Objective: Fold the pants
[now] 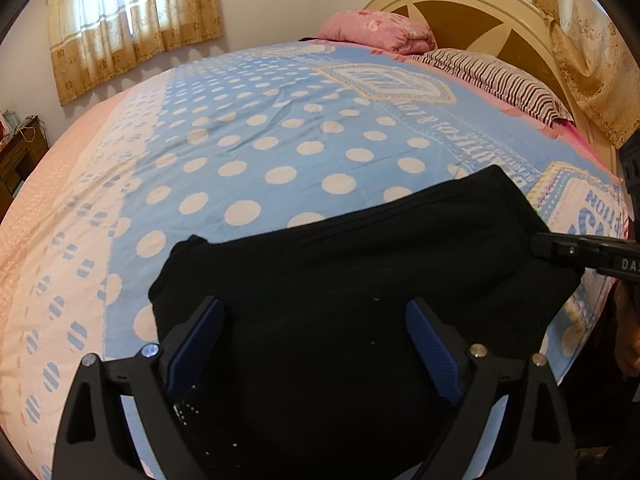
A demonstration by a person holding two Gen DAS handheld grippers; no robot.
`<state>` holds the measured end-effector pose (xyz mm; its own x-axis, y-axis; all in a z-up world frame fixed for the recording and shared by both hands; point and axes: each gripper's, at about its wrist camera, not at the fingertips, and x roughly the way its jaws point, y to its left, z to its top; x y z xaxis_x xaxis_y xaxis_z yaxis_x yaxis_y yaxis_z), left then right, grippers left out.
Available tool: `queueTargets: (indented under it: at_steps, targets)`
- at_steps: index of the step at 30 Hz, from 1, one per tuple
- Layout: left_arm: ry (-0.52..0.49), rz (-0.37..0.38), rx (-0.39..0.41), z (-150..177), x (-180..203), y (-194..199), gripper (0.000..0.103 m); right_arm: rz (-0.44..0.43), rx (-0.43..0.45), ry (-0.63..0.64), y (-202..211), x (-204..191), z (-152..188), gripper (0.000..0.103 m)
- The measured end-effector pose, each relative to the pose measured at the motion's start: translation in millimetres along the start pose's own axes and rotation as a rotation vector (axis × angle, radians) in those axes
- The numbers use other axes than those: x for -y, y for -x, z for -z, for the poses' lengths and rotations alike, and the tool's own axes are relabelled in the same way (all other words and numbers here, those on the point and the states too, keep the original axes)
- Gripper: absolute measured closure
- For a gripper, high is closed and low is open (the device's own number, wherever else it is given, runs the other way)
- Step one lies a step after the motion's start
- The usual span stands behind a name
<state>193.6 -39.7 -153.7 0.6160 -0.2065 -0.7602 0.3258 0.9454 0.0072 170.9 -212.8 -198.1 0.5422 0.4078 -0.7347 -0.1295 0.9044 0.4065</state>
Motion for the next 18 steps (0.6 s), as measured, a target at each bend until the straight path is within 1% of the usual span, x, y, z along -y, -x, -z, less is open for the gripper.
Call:
queueTargets:
  at_steps: [3,4,5,7,9,11,12,13,15,16,18]
  targets:
    - [-0.012,-0.008,-0.002,1.6,1.2,-2.0,0.007,-0.011,0.000,-0.001,1.1,1.0,0.3,0.088]
    - [-0.015,-0.010,-0.003,1.8,1.2,-2.2,0.007,-0.008,0.004,0.004,2.1,0.6,0.2,0.085]
    - [-0.017,-0.012,-0.003,2.2,1.2,-1.1,0.007,-0.011,0.013,0.003,3.9,0.9,0.0,0.079]
    - [-0.014,-0.007,0.006,2.6,-1.1,2.2,0.007,0.021,0.035,0.005,8.6,0.0,-3.6,0.070]
    - [-0.006,-0.016,0.016,2.9,-7.3,5.4,0.007,0.052,0.092,0.028,17.2,-5.0,-13.7,0.069]
    - [0.008,-0.050,0.020,3.6,-16.0,4.7,0.007,0.061,0.132,0.049,21.7,-10.6,-25.9,0.064]
    - [0.023,-0.054,0.020,4.3,-21.3,3.8,0.007,0.058,0.146,0.060,20.9,-13.6,-33.7,0.064]
    - [0.040,-0.052,0.018,5.2,-26.3,2.7,0.006,0.057,0.145,0.070,16.0,-15.8,-40.9,0.064]
    - [0.080,-0.053,0.012,6.9,-37.6,-1.6,0.004,0.066,0.102,0.083,-0.2,-16.3,-50.3,0.064]
    - [0.088,-0.054,0.012,7.4,-40.0,-3.3,0.004,0.092,0.059,0.083,-14.8,-13.3,-54.3,0.064]
    - [0.104,-0.058,0.011,7.2,-45.7,-10.0,0.002,0.131,0.018,0.081,-33.2,-5.9,-56.2,0.061]
